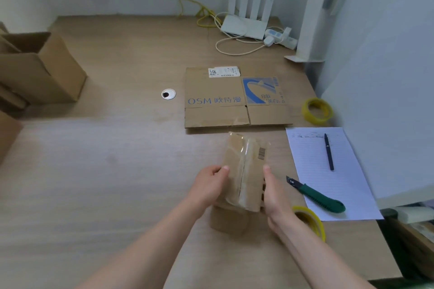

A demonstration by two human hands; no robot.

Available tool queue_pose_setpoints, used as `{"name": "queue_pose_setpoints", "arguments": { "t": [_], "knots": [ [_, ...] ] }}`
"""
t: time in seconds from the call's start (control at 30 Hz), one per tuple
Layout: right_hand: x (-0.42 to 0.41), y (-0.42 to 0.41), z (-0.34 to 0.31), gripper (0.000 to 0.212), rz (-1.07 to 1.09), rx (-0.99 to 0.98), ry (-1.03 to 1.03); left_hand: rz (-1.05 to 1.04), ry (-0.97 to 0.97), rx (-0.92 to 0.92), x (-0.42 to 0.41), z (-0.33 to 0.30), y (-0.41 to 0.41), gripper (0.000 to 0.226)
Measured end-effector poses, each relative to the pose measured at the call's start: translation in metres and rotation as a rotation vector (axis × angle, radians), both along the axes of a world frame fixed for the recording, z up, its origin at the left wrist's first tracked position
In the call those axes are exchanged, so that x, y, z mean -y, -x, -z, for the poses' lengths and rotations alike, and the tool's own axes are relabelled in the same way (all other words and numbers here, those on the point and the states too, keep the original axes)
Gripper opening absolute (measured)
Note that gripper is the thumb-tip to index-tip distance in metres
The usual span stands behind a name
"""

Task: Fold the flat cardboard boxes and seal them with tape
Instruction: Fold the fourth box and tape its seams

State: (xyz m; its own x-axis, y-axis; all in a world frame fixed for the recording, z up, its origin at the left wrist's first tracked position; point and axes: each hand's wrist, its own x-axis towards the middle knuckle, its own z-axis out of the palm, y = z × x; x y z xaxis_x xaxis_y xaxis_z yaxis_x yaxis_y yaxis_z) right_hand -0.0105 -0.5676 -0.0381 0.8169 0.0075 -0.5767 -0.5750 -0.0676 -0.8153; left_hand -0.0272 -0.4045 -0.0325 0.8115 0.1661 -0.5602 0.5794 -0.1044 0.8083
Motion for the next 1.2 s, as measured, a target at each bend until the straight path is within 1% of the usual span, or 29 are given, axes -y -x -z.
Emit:
{"name": "queue_pose_setpoints", "arguments": {
  "t": [0.03,0.07,0.1,0.17,0.23,0.27,0.33,0.37,0.43,0.47,0.53,0.57,0.6,0.67,0.7,0.77,0.8,0.83,0.87,0.93,1.0,1.1,1.2],
  "knots": [
    [0.003,-0.001,-0.006,0.056,0.062,-0.002,-0.059,-0.078,0.038,-0.023,0.0,-0.007,0.0,0.043],
    [0.006,-0.001,-0.011,0.061,0.128,0.002,-0.121,-0.161,0.125,-0.03,-0.001,-0.014,0.0,0.05],
    [0.011,-0.002,-0.015,0.066,0.192,0.019,-0.185,-0.236,0.227,-0.012,-0.004,-0.02,0.0,0.056],
    [0.02,-0.005,-0.023,0.068,0.284,0.086,-0.32,-0.341,0.385,0.069,-0.011,-0.031,0.0,0.063],
    [0.023,-0.011,-0.033,0.069,0.287,0.127,-0.462,-0.406,0.481,0.144,-0.016,-0.039,-0.002,0.065],
    [0.023,-0.015,-0.037,0.072,0.264,0.127,-0.488,-0.41,0.483,0.159,-0.018,-0.041,-0.003,0.068],
    [0.021,-0.021,-0.038,0.071,0.243,0.118,-0.46,-0.365,0.407,0.123,-0.019,-0.041,-0.002,0.072],
    [0.02,-0.023,-0.035,0.065,0.235,0.111,-0.413,-0.338,0.357,0.079,-0.017,-0.038,0.001,0.071],
    [0.019,-0.023,-0.026,0.05,0.173,0.087,-0.295,-0.295,0.272,-0.02,-0.009,-0.032,0.012,0.062],
    [0.019,-0.021,-0.021,0.042,0.118,0.079,-0.25,-0.281,0.231,-0.04,-0.004,-0.029,0.018,0.054],
    [0.021,-0.015,-0.011,0.027,-0.022,0.097,-0.142,-0.222,0.068,-0.003,0.006,-0.021,0.027,0.035],
    [0.022,-0.011,-0.008,0.02,-0.099,0.129,-0.035,-0.165,-0.068,0.014,0.011,-0.017,0.031,0.038],
    [0.023,-0.007,-0.006,0.016,-0.174,0.167,0.098,-0.096,-0.226,0.017,0.017,-0.014,0.035,0.05],
    [0.023,0.001,-0.005,0.023,-0.31,0.234,0.291,0.047,-0.471,0.005,0.028,-0.01,0.044,0.078],
    [0.023,0.004,-0.004,0.027,-0.364,0.248,0.33,0.109,-0.526,-0.007,0.033,-0.007,0.049,0.09],
    [0.02,0.007,-0.003,0.039,-0.442,0.253,0.41,0.187,-0.539,-0.055,0.044,-0.001,0.059,0.115],
    [0.018,0.008,-0.003,0.048,-0.471,0.255,0.463,0.214,-0.533,-0.073,0.049,0.001,0.063,0.122],
    [0.017,0.009,-0.003,0.056,-0.497,0.257,0.51,0.224,-0.526,-0.079,0.053,0.004,0.067,0.125],
    [0.015,0.01,-0.003,0.062,-0.525,0.257,0.553,0.215,-0.505,-0.076,0.056,0.004,0.071,0.124],
    [0.013,0.011,-0.003,0.067,-0.572,0.25,0.611,0.156,-0.428,-0.049,0.055,0.002,0.075,0.112],
    [0.012,0.012,-0.003,0.067,-0.571,0.229,0.622,0.12,-0.388,-0.024,0.048,0.001,0.078,0.096],
    [0.006,0.015,-0.004,0.064,-0.525,0.229,0.627,0.124,-0.391,-0.027,0.034,-0.005,0.082,0.081],
    [-0.011,0.019,-0.009,0.068,-0.518,0.23,0.603,0.06,-0.311,0.013,0.019,-0.012,0.081,0.063]
  ]
}}
